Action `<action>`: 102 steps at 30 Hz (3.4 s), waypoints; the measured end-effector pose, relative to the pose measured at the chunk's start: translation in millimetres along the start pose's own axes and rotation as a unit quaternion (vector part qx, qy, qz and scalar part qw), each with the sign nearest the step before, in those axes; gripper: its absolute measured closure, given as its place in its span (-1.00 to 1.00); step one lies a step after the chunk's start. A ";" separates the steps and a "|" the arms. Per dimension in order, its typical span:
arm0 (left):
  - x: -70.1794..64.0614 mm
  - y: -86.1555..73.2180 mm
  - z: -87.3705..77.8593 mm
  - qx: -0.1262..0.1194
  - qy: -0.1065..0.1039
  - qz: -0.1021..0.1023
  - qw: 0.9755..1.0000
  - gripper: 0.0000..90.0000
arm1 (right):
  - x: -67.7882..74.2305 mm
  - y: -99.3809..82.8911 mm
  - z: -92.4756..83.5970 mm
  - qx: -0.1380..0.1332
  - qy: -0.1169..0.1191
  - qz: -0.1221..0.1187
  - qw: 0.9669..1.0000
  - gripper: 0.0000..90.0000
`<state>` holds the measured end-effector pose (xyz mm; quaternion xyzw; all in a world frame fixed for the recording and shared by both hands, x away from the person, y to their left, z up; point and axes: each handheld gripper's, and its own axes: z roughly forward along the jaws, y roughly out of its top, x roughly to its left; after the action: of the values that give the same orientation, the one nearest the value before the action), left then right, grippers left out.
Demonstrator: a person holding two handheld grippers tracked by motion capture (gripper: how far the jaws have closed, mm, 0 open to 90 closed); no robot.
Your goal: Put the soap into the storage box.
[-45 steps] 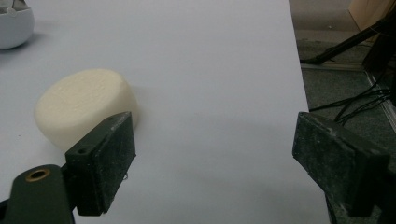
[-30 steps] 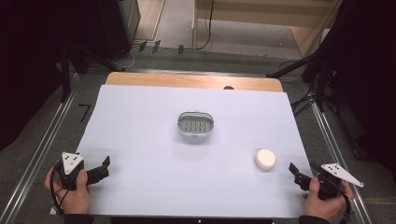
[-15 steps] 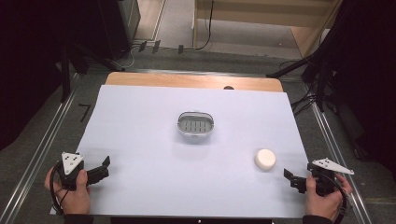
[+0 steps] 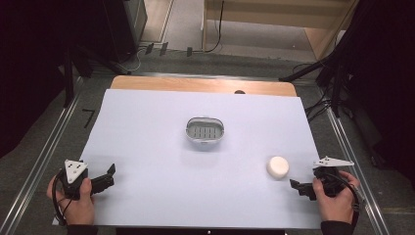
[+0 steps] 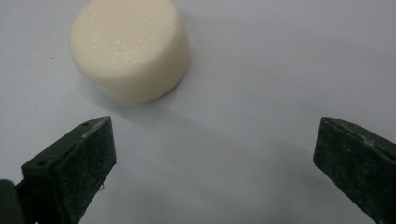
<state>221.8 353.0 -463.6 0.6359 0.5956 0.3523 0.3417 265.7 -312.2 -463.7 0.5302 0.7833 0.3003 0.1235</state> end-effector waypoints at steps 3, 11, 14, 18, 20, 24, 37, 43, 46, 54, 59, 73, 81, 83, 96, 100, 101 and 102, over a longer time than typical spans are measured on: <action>0.0 0.0 0.0 0.000 0.000 0.000 1.000 -1.00 | 2.4 9.5 1.0 0.022 0.001 -0.012 1.000 -1.00; -0.6 0.0 0.6 -0.001 0.000 -0.001 1.000 -1.00 | 6.6 27.2 6.9 0.072 0.013 -0.040 0.996 -1.00; -0.1 -0.1 0.3 -0.001 0.000 -0.001 1.000 -1.00 | 8.3 32.2 7.7 0.079 0.015 -0.050 0.996 -1.00; -0.1 -0.1 0.3 -0.001 -0.001 0.001 1.000 -1.00 | 11.4 39.6 8.9 0.091 0.018 -0.059 0.994 -1.00; 0.1 -0.1 0.1 -0.001 -0.001 -0.001 1.000 -1.00 | 12.8 42.1 9.6 0.095 0.018 -0.062 0.993 -1.00; 0.3 -0.1 0.2 -0.001 -0.002 -0.002 1.000 -1.00 | 14.6 45.5 11.4 0.097 0.022 -0.064 0.993 -1.00; 0.5 -0.1 0.3 -0.001 -0.003 -0.002 1.000 -1.00 | 33.7 65.5 27.6 0.111 0.028 -0.074 0.991 -0.99; 0.7 -0.1 0.3 -0.002 -0.004 -0.003 1.000 -1.00 | 38.5 70.3 33.0 0.108 0.028 -0.063 0.992 -0.88; 0.6 -0.1 0.2 -0.001 -0.004 -0.002 1.000 -1.00 | 41.3 71.9 35.5 0.111 0.020 -0.064 0.992 -0.77; 0.7 -0.1 0.1 -0.001 -0.004 -0.002 1.000 -1.00 | 46.0 72.7 40.2 0.116 0.009 -0.066 0.991 -0.68; 0.7 -0.1 0.1 -0.001 -0.005 -0.002 1.000 -1.00 | 47.3 72.5 40.7 0.121 0.011 -0.065 0.990 -0.54; 0.7 -0.2 0.0 -0.002 -0.005 -0.002 1.000 -1.00 | 50.5 73.3 47.1 0.128 0.006 -0.062 0.990 -0.47; 0.5 -0.2 0.0 -0.001 -0.005 -0.001 1.000 -1.00 | 50.1 74.9 48.2 0.135 0.006 -0.055 0.989 -0.47; 0.5 -0.1 0.0 -0.001 -0.005 -0.001 1.000 -1.00 | 50.0 75.0 48.4 0.135 0.006 -0.056 0.989 -0.46; 0.5 -0.2 0.1 -0.001 -0.005 -0.001 1.000 -1.00 | 51.4 78.0 49.8 0.143 0.007 -0.048 0.988 -0.46; 0.6 -0.2 0.1 -0.001 -0.005 -0.001 1.000 -1.00 | 52.3 79.6 50.0 0.149 0.006 -0.056 0.987 -0.46; 0.7 -0.2 0.1 -0.002 -0.006 -0.001 1.000 -1.00 | 52.2 79.9 50.0 0.150 0.009 -0.055 0.987 -0.46; 0.6 -0.2 0.1 -0.001 -0.005 -0.002 1.000 -1.00 | 52.1 80.3 50.0 0.149 0.012 -0.053 0.987 -0.46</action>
<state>221.8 353.6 -463.8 0.6362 0.5943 0.3492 0.3464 330.8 -227.4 -448.4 0.4968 0.8477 0.1795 0.0491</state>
